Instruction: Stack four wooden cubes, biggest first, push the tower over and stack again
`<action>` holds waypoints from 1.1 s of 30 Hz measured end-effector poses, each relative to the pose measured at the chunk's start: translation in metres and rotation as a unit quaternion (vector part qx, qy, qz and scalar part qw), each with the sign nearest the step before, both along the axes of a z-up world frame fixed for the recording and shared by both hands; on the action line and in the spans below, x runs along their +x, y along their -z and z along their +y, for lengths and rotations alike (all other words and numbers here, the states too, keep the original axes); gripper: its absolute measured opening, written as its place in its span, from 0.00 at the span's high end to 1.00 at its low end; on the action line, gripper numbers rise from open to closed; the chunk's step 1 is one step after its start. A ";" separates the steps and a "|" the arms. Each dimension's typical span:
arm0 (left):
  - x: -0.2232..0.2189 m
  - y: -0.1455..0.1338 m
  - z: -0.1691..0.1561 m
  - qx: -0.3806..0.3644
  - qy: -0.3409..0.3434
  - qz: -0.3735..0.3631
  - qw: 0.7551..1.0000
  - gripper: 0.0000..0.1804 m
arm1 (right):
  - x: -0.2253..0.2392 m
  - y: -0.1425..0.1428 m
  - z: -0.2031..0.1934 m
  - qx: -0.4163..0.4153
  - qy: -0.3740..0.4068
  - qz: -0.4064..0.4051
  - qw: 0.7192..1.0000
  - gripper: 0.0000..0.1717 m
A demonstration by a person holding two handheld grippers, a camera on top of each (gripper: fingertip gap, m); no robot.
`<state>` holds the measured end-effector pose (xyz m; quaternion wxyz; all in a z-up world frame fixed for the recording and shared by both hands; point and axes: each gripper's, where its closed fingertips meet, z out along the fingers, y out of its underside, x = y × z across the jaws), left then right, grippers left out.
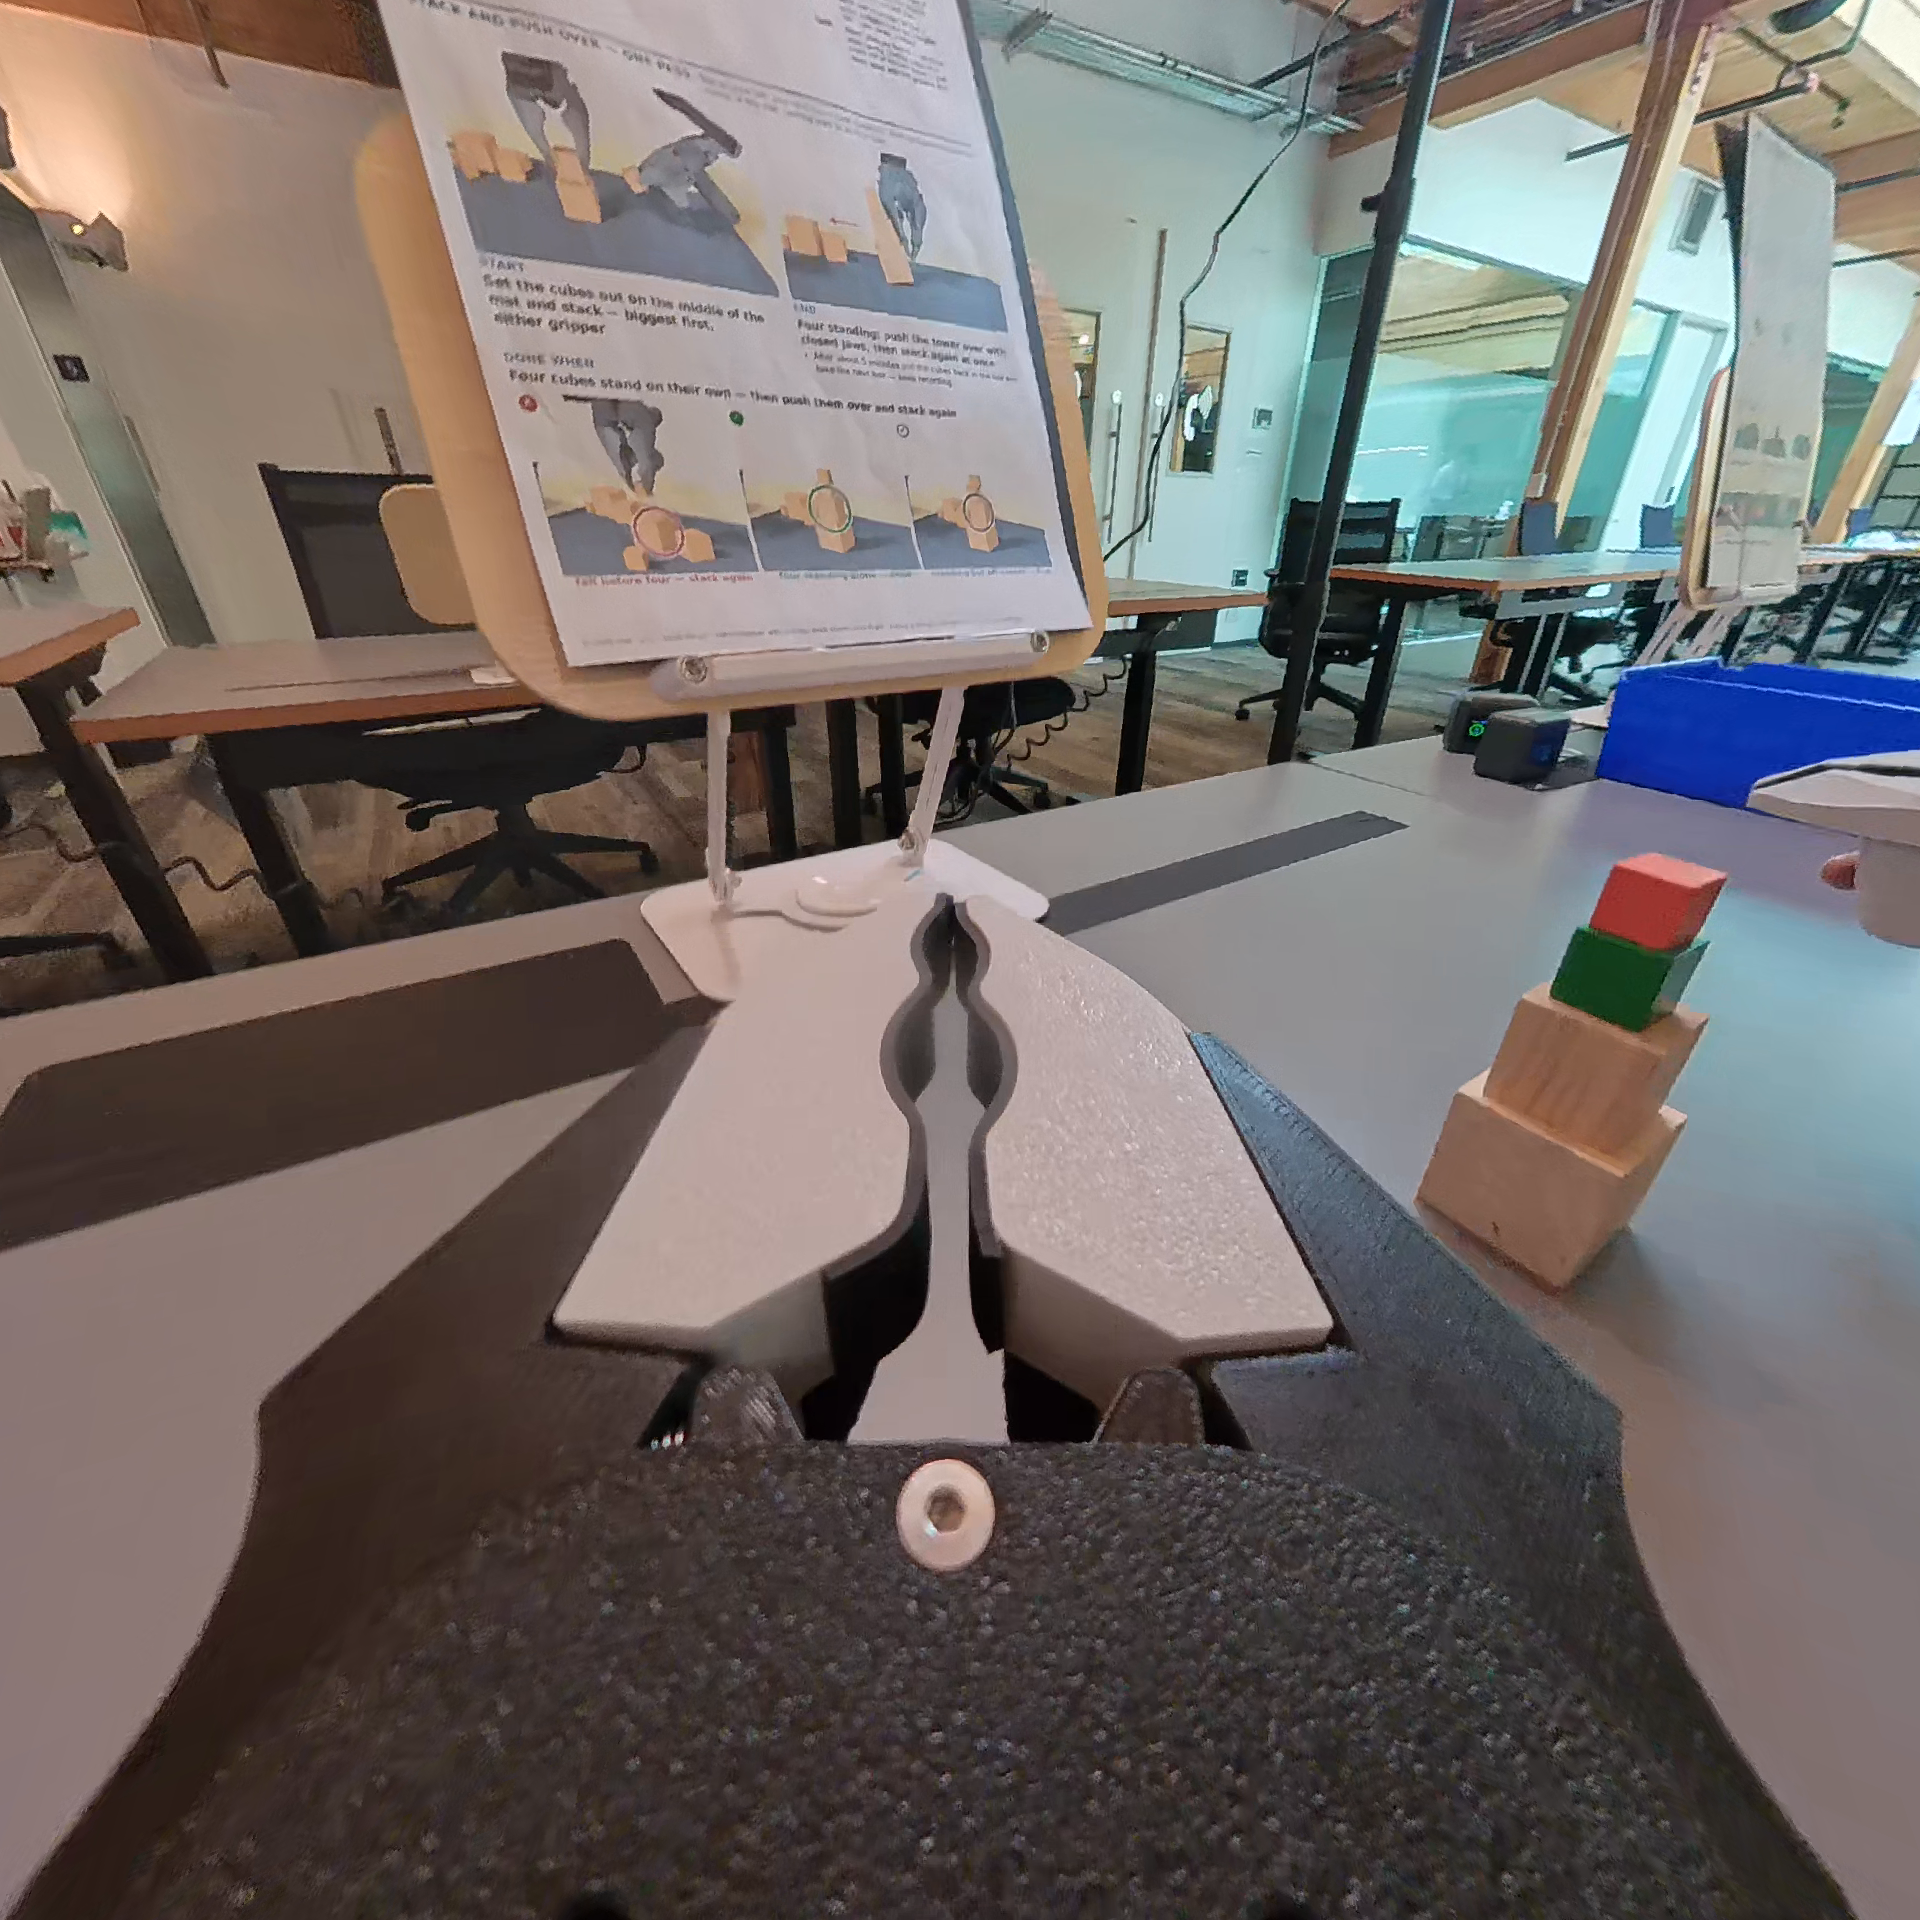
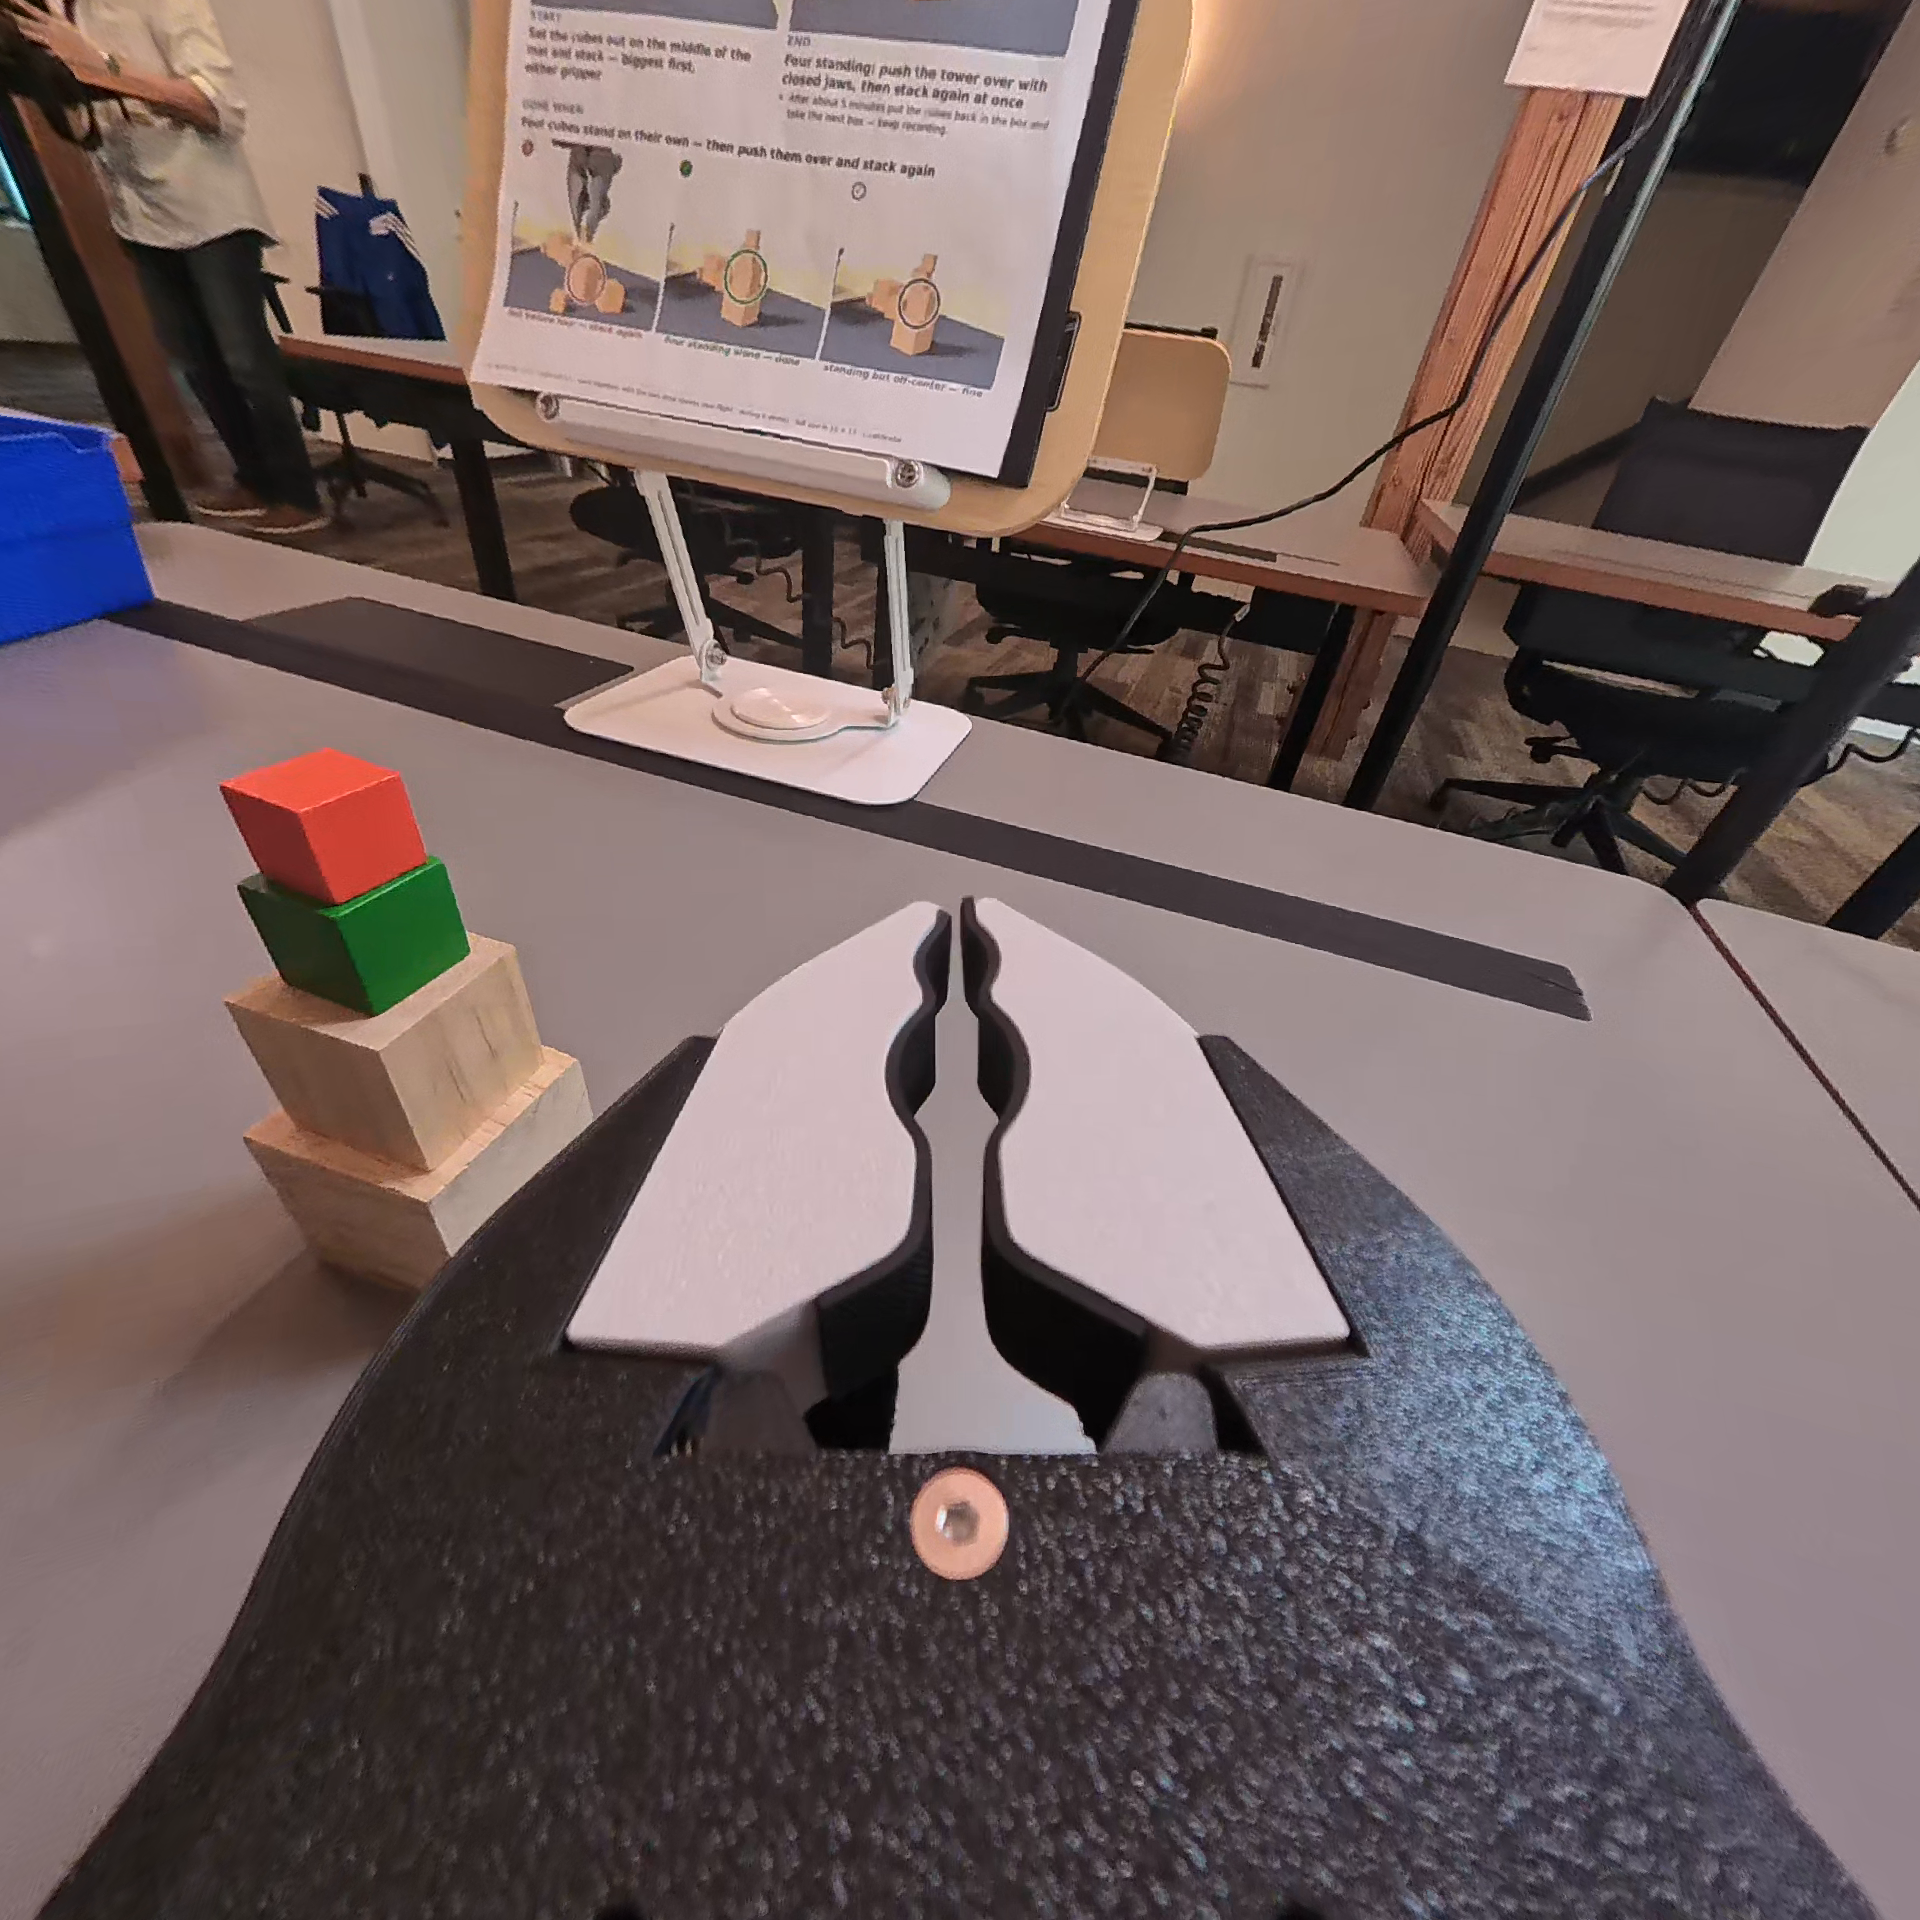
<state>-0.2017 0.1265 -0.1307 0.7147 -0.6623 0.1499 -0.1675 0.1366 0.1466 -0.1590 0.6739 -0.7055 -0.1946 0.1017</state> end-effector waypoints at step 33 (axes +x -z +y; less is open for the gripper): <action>-0.017 0.000 -0.006 0.025 -0.050 0.030 0.998 1.00 | -0.048 0.060 0.005 -0.104 0.019 -0.072 0.992 1.00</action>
